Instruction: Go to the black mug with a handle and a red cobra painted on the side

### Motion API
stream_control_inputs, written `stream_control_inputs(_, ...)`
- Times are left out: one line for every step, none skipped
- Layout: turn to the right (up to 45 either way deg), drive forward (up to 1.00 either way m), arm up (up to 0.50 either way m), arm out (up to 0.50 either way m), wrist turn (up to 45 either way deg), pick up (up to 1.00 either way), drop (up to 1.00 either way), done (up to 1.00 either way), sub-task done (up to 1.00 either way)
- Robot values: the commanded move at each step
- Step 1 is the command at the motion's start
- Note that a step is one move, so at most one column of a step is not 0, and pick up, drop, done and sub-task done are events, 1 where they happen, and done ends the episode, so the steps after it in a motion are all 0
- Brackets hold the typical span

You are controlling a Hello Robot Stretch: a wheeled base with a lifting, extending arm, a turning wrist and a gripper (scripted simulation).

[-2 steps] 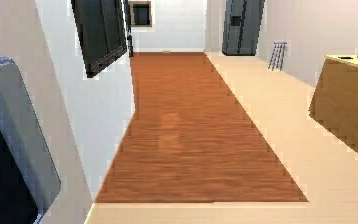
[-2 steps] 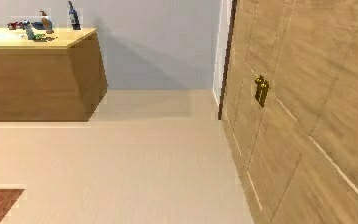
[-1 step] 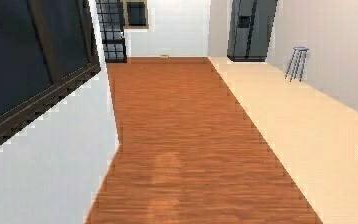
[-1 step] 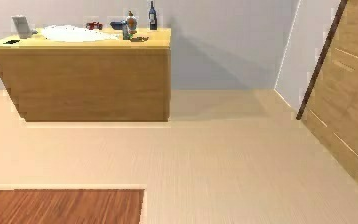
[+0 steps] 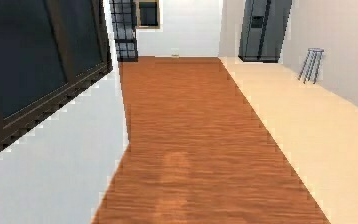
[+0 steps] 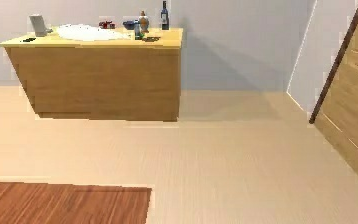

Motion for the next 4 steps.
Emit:
stream_control_inputs(0.0,1.0,0.0,0.0,0.0,0.0,0.0,0.0,0.0)
stream_control_inputs(0.0,0.95,0.0,0.0,0.0,0.0,0.0,0.0,0.0)
stream_control_inputs(-24.0,0.0,0.0,0.0,0.0,0.0,0.0,0.0,0.0)
stream_control_inputs(0.0,1.0,0.0,0.0,0.0,0.0,0.0,0.0,0.0)
